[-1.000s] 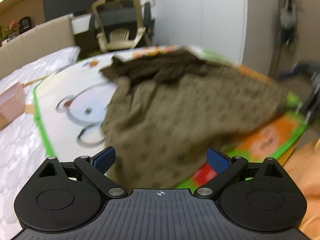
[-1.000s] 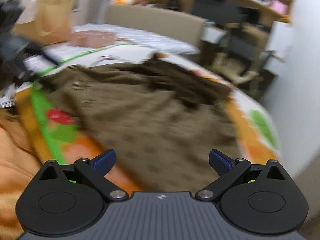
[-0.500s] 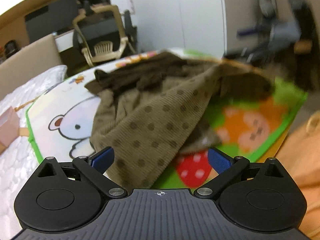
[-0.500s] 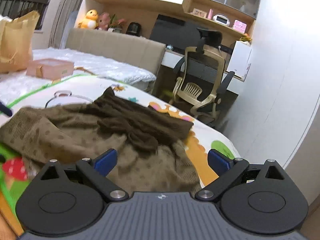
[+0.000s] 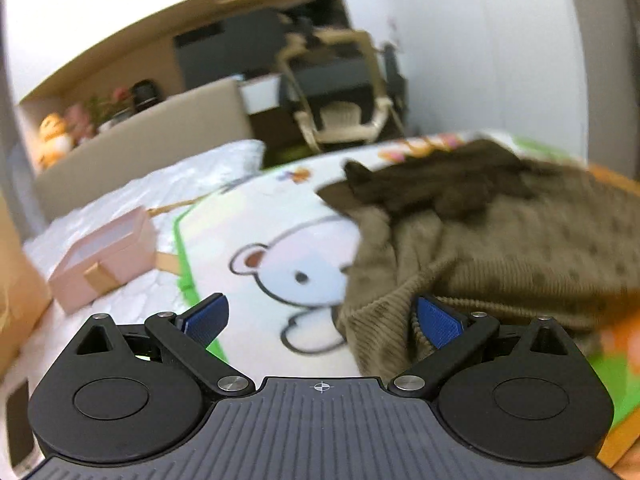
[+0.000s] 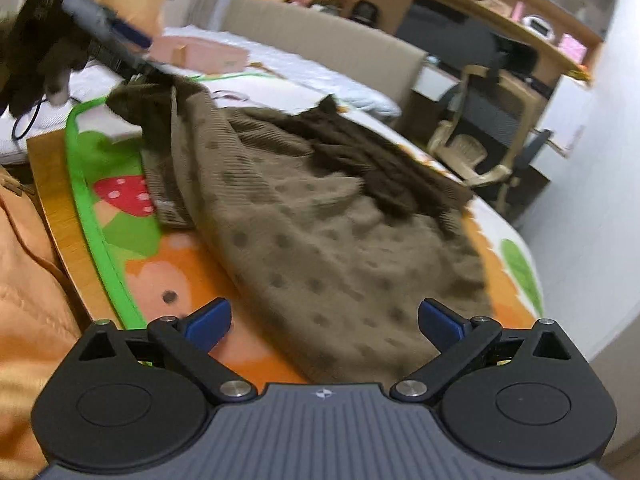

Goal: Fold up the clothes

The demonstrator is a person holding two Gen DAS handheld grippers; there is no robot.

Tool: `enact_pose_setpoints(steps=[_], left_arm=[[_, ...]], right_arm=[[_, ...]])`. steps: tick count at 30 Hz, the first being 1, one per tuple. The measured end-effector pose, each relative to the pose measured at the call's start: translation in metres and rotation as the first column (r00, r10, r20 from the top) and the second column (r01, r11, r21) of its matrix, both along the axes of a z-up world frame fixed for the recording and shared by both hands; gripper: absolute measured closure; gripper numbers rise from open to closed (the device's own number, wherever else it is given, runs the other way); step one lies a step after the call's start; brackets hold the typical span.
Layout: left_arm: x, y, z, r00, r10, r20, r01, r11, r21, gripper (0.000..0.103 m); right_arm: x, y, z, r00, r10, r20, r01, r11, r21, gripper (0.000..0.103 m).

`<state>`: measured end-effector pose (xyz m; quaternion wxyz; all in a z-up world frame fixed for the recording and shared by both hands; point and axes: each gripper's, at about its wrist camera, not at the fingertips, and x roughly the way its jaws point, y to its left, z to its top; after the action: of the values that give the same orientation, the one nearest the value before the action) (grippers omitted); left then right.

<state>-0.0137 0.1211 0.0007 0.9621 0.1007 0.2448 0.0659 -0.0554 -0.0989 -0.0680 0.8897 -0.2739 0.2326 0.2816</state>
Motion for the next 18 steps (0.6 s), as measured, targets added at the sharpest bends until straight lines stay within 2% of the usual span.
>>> enact_pose_setpoints(steps=[2,3,5,7,10,12,14,16,18], left_arm=[[-0.004,-0.001,0.006,1.0,-0.028,0.013,0.028,0.999,-0.028,0.001],[-0.007,-0.004,0.008,0.998,-0.061,0.014,0.062,0.997,-0.04,0.001],[-0.013,-0.018,0.01,0.984,-0.177,0.003,0.177,0.983,-0.055,0.001],[-0.019,-0.035,0.008,0.956,-0.293,-0.02,0.292,0.956,-0.031,0.001],[-0.017,-0.068,-0.006,0.917,-0.394,-0.062,0.398,0.914,0.081,0.001],[-0.006,-0.086,-0.019,0.905,-0.415,-0.091,0.425,0.893,0.146,0.0],[0.009,-0.095,-0.03,0.904,-0.413,-0.114,0.428,0.886,0.18,0.0],[0.026,-0.099,-0.034,0.92,-0.377,-0.106,0.391,0.896,0.212,0.0],[0.043,-0.097,-0.03,0.941,-0.333,-0.069,0.339,0.913,0.228,0.0]], right_arm=[[0.007,0.012,-0.001,1.0,0.0,0.018,0.0,1.0,-0.008,0.005],[0.012,0.017,0.002,0.999,-0.011,0.035,0.012,1.0,-0.008,0.014],[0.025,0.022,0.012,0.996,-0.056,0.071,0.055,0.998,0.013,0.025],[0.038,0.017,0.028,0.991,-0.116,0.073,0.109,0.99,0.094,0.03],[0.048,0.006,0.045,0.986,-0.155,0.063,0.141,0.974,0.178,0.03],[0.047,0.0,0.049,0.985,-0.159,0.068,0.144,0.972,0.186,0.03],[0.042,-0.005,0.046,0.986,-0.151,0.068,0.137,0.975,0.174,0.03],[0.036,-0.008,0.041,0.989,-0.133,0.06,0.122,0.98,0.16,0.026],[0.026,-0.009,0.035,0.993,-0.107,0.057,0.098,0.986,0.137,0.017]])
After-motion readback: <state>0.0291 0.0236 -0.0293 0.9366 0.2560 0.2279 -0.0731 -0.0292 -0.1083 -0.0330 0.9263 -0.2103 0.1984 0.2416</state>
